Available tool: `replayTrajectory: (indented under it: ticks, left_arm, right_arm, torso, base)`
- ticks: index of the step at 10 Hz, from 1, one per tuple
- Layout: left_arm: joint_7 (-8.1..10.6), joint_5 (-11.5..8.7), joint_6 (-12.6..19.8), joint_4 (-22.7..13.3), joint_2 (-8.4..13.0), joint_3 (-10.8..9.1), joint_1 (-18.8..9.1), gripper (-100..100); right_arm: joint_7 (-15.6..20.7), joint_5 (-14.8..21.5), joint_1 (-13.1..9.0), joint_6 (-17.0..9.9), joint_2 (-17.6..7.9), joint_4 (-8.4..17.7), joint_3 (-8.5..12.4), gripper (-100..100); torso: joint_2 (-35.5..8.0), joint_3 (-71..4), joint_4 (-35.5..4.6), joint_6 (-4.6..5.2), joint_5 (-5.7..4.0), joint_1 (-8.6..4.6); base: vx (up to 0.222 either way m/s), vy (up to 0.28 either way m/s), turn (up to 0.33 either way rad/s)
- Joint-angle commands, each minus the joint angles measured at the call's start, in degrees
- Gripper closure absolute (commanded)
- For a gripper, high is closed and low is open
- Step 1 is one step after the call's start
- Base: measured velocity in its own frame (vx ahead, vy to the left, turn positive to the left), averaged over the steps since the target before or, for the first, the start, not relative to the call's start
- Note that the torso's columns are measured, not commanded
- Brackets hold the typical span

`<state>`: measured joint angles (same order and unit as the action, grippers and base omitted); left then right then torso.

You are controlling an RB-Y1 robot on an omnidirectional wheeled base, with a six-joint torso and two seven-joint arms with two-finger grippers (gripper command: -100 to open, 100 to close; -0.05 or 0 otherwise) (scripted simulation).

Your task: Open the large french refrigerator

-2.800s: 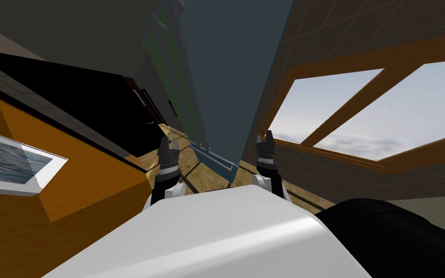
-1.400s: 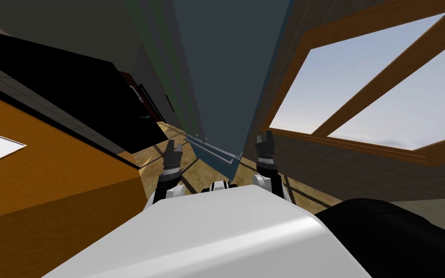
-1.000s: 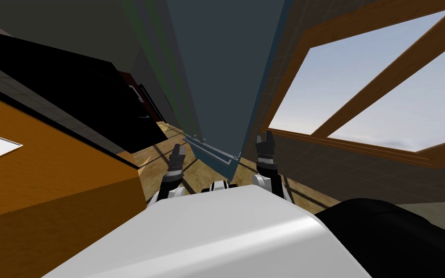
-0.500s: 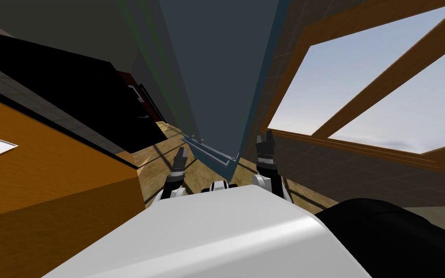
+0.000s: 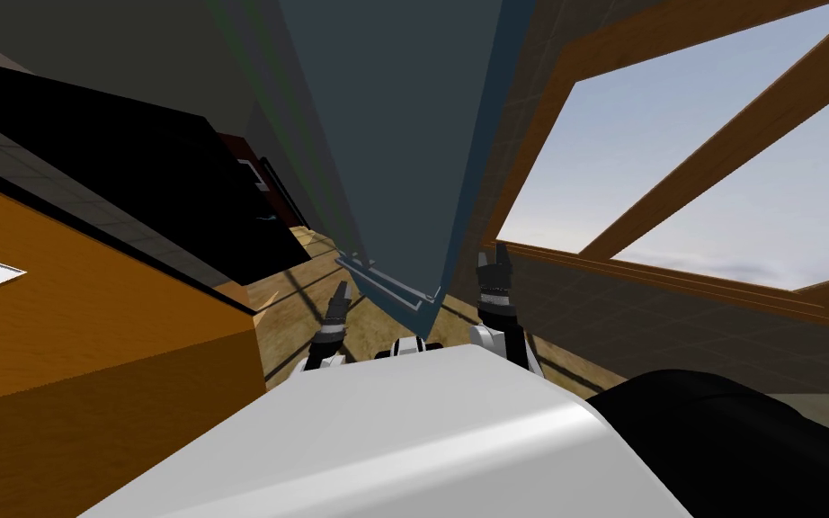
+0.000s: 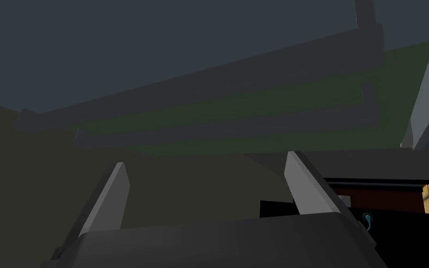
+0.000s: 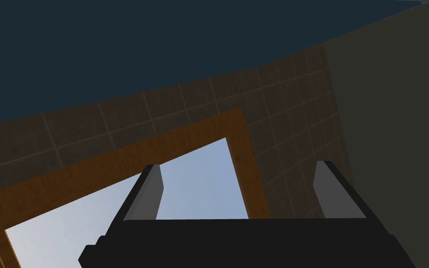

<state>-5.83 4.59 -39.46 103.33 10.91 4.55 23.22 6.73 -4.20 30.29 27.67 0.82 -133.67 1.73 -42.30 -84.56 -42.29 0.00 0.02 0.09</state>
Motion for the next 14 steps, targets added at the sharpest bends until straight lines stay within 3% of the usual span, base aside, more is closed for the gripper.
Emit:
replayTrajectory:
  ticks: [1,5,9,14]
  left_arm:
    - [0.18,-0.32,-1.33,-3.69,0.64,-0.07,-0.53,-100]
    - [0.4,-1.02,-4.99,-11.55,1.51,0.0,-1.94,-100]
    - [0.48,-1.26,-6.25,-15.61,1.63,0.02,-2.43,-100]
    - [0.72,-1.99,-10.07,-23.94,1.47,0.1,-3.89,-100]
  right_arm:
    - [0.0,0.0,0.0,0.0,0.0,0.0,0.0,0]
    - [0.0,0.0,0.0,0.0,0.0,0.0,0.0,0]
    - [0.0,0.0,0.0,0.0,0.0,0.0,0.0,0]
    - [0.0,0.0,0.0,0.0,0.0,0.0,0.0,0]
  torso:
    - [0.01,0.0,0.0,0.0,-0.01,-0.05]
    - [0.04,-0.02,0.01,0.0,-0.03,-0.14]
    - [0.03,-0.01,0.0,0.0,-0.01,-0.04]
    - [-0.01,0.0,0.0,-0.01,-0.05,-0.14]
  base:
    - [0.014,-0.049,0.01]
    - [0.013,-0.072,0.015]
    - [0.01,-0.063,0.008]
    - [0.014,-0.06,0.012]
